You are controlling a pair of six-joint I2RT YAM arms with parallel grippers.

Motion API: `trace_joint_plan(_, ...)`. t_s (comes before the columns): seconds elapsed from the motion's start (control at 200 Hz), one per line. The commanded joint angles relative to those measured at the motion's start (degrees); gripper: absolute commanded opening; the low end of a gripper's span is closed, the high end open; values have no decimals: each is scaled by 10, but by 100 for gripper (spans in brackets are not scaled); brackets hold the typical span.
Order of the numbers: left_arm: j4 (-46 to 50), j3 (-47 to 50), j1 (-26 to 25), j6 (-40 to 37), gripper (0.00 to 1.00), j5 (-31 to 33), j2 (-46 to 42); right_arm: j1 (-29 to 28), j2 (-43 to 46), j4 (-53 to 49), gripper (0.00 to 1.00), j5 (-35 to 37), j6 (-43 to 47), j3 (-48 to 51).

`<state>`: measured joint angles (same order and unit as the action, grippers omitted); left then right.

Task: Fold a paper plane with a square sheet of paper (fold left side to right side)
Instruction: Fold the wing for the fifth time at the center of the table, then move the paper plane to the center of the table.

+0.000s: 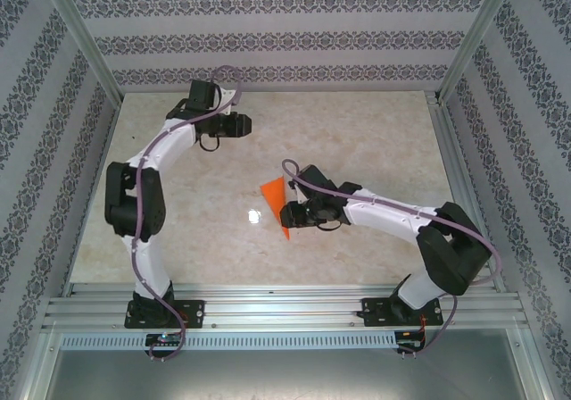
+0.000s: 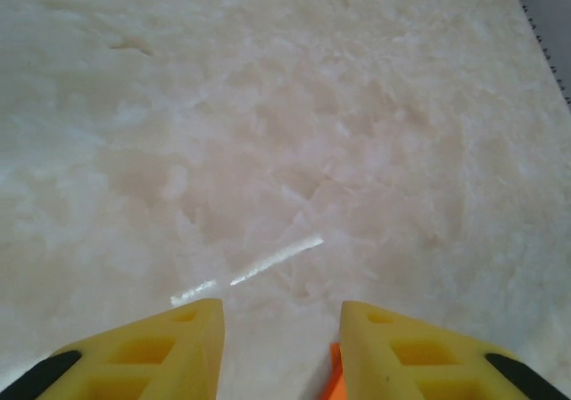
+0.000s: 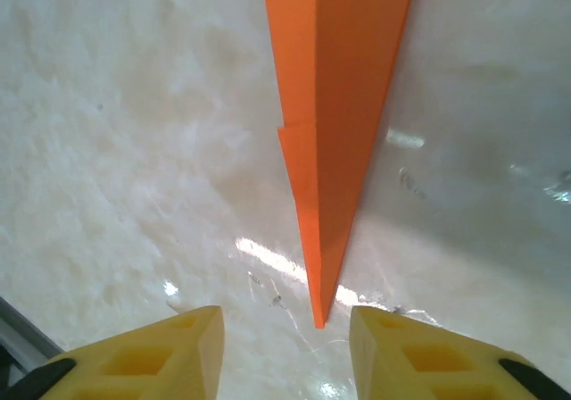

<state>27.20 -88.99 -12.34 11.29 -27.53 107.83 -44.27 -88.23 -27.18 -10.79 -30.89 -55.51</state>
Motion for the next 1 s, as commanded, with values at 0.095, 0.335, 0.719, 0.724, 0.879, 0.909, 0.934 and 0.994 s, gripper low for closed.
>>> trace_joint_plan(0.095,-78,223,3,100,42,80,-202,-35,-56,-150,49,169,47,-140)
trace_joint_plan(0.335,-47,391,3,181,51,194,-380,-110,-201,-261,46,284,70,-325)
trace_joint_plan(0.719,-3,464,3,200,62,237,-489,-107,-322,-285,47,276,71,-388)
trace_joint_plan(0.724,-3,464,3,200,62,238,-489,-106,-322,-285,47,275,71,-387)
trace_joint_plan(0.879,-4,471,3,197,62,239,-486,-87,-312,-253,48,232,65,-343)
trace_joint_plan(0.909,-4,470,3,197,62,238,-485,-81,-307,-245,49,222,65,-333)
trace_joint_plan(0.934,-4,469,3,197,62,236,-483,-78,-302,-236,49,212,63,-321)
trace_joint_plan(0.994,-7,468,3,197,63,231,-481,-67,-287,-215,49,189,62,-297)
